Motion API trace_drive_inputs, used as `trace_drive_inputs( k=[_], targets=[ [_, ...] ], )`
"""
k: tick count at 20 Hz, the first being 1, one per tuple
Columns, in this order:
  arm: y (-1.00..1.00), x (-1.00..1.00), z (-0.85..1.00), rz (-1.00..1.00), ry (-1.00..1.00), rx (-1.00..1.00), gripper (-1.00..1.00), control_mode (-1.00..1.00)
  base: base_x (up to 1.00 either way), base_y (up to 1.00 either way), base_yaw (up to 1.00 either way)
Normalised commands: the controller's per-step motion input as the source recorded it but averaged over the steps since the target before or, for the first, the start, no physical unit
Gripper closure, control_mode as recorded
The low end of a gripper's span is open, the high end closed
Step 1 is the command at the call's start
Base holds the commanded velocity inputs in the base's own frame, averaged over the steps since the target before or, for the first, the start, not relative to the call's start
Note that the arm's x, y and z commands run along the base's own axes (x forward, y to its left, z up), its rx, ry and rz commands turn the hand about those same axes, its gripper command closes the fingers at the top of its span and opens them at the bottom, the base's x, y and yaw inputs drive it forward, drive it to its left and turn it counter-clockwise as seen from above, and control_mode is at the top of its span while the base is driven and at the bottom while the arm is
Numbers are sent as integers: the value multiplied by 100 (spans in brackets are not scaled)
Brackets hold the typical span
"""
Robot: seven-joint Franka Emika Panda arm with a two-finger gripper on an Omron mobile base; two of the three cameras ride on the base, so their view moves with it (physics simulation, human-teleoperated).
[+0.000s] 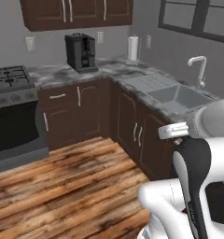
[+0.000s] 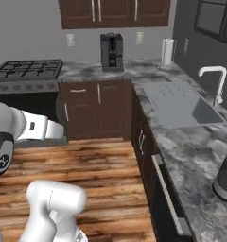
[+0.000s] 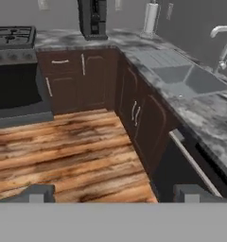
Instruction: Navigate to the stand mixer.
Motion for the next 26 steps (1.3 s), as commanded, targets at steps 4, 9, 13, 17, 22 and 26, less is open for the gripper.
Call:
trace_drive_inputs(
  k=[4, 9, 13, 17, 22, 26],
  targets=[
    [0, 0, 0, 0, 0, 0, -100, 100, 0, 0, 100],
    [0, 0, 0, 0, 0, 0, -100, 100, 0, 0, 100],
    [0, 0, 0, 0, 0, 0, -100, 100, 0, 0, 100],
    [0, 0, 0, 0, 0, 0, -100, 100, 0, 0, 100],
    [0, 0, 0, 0, 0, 0, -100, 100, 0, 0, 100],
    [0, 0, 0, 0, 0, 0, -100, 100, 77, 2, 78]
  ],
)
